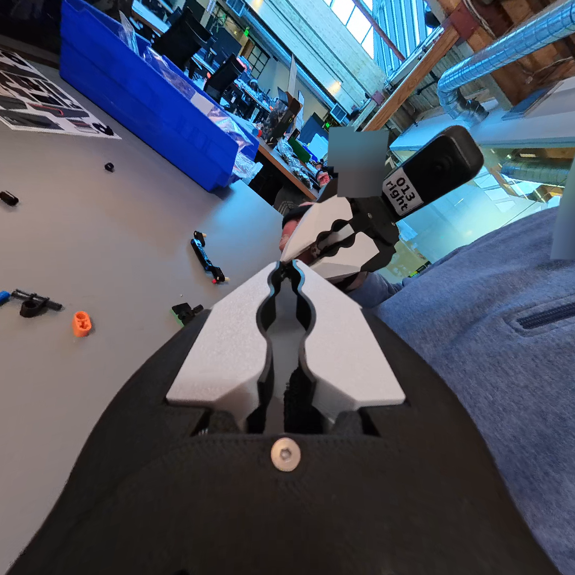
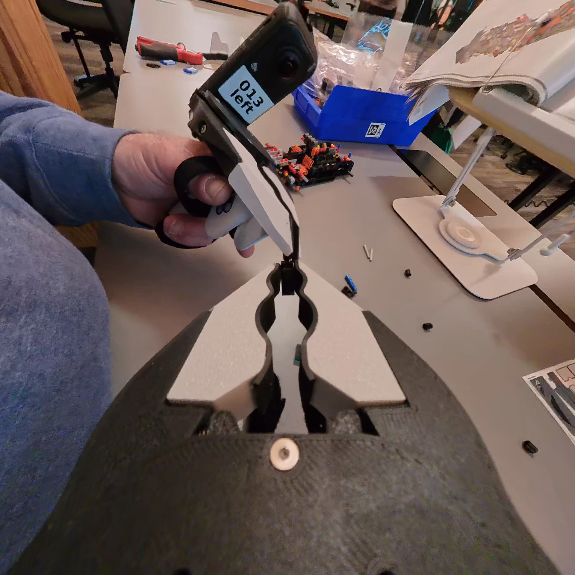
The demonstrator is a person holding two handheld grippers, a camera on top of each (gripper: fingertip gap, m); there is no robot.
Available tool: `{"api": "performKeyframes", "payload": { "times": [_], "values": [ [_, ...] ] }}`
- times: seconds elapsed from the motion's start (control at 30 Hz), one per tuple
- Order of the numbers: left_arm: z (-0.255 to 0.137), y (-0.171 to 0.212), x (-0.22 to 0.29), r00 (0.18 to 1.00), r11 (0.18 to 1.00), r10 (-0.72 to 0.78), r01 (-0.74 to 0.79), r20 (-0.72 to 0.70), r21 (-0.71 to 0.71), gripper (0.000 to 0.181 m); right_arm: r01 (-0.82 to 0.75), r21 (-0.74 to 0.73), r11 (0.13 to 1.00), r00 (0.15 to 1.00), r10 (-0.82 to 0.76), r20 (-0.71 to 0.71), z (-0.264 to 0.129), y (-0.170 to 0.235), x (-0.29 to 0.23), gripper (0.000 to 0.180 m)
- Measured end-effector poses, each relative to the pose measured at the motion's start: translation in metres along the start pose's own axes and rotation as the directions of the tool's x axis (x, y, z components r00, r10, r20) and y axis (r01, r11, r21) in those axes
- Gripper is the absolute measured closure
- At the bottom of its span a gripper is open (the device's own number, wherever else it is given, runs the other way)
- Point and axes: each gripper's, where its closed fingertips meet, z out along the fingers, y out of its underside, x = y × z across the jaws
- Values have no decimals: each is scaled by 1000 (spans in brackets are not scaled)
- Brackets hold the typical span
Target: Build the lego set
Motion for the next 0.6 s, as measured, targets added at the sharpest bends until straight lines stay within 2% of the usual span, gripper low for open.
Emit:
{"api": "performKeyframes", "payload": {
  "times": [0.13, 0.4, 0.5, 0.6],
  "values": [
    [-8, -16, -1, 999, 998, 32, -33, 19, 58, 161, -66, 32, 997, 998, 67, -22, -7, -3, 11, 174],
    [3, -12, 1, 998, 998, 53, -53, 31, -22, 157, -48, 45, 998, 999, 50, -23, -11, -5, 12, 174],
    [3, -9, 6, 999, 999, 48, -48, 4, -14, 181, 3, 23, 1000, 1000, -2, -12, -11, -3, 5, 174],
    [0, -4, 9, 999, 999, 42, -41, 3, -14, 181, 27, 18, 999, 1000, -27, 0, -10, -3, -1, 174]
  ]
}}
